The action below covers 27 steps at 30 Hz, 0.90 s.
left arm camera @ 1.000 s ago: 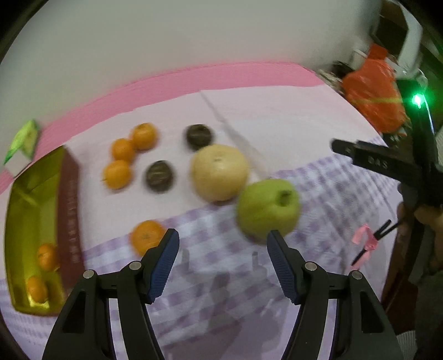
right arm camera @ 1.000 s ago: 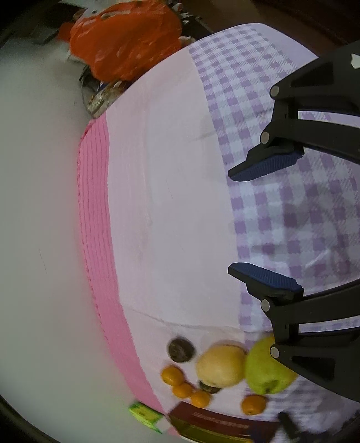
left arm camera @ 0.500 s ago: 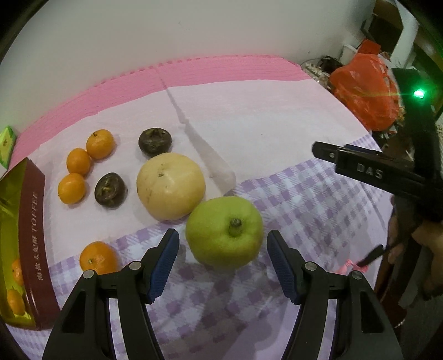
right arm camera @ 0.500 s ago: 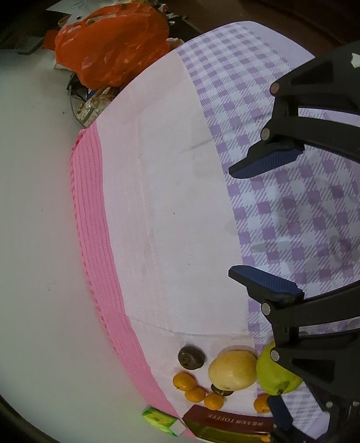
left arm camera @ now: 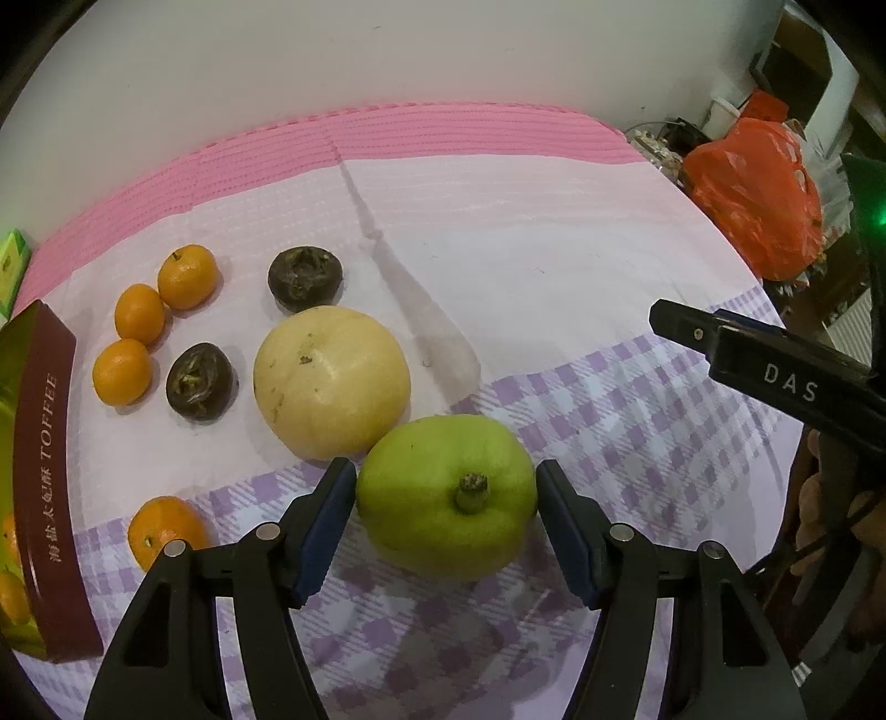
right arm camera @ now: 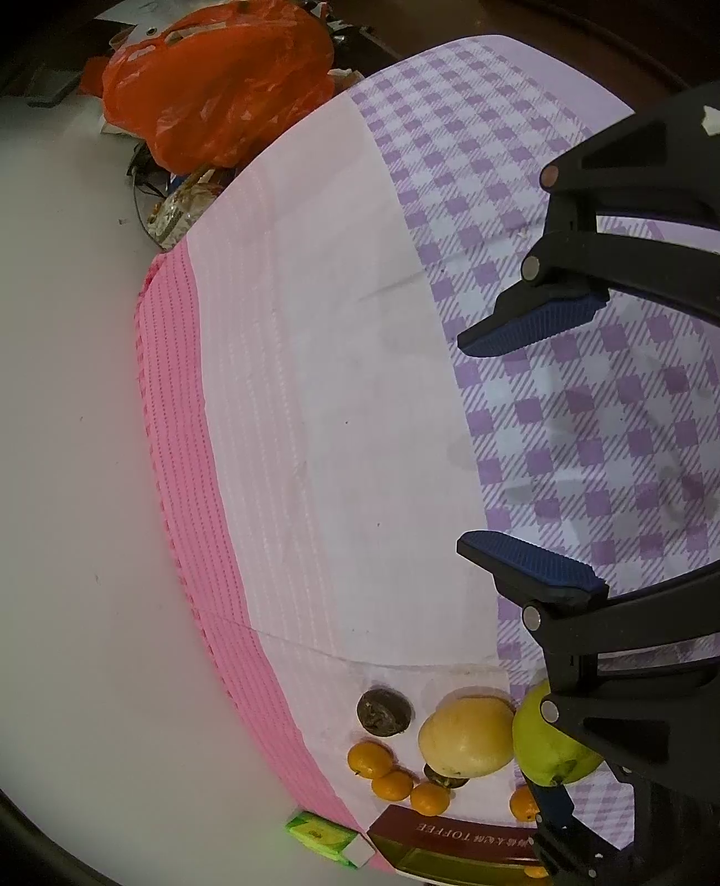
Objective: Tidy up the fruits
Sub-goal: 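Close the left gripper around the large green fruit and lift it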
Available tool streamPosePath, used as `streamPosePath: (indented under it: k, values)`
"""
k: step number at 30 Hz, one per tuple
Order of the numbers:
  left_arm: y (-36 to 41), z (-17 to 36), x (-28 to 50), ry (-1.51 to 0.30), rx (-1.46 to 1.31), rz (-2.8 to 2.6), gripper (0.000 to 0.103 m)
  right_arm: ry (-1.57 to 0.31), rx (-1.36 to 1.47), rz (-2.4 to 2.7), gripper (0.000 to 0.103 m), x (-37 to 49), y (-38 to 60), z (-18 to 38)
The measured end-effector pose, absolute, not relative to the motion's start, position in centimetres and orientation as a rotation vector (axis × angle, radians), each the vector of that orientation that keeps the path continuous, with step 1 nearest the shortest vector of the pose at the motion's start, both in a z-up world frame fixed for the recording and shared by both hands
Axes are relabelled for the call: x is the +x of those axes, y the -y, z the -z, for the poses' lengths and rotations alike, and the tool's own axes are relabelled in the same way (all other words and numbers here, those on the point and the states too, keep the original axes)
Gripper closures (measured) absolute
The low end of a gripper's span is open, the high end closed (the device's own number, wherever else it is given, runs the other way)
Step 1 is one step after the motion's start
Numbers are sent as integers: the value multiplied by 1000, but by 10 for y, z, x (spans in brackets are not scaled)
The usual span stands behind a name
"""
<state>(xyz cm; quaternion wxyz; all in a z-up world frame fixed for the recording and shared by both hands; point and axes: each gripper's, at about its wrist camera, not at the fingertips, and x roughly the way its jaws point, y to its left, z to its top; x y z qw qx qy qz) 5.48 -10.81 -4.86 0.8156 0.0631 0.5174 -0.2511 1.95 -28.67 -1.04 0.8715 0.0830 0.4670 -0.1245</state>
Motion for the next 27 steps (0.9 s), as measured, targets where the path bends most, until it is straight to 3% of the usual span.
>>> streamPosePath:
  k: [27]
  values:
    - [111, 70, 58, -1175, 115, 528, 37, -978, 161, 249, 40, 20, 284, 13]
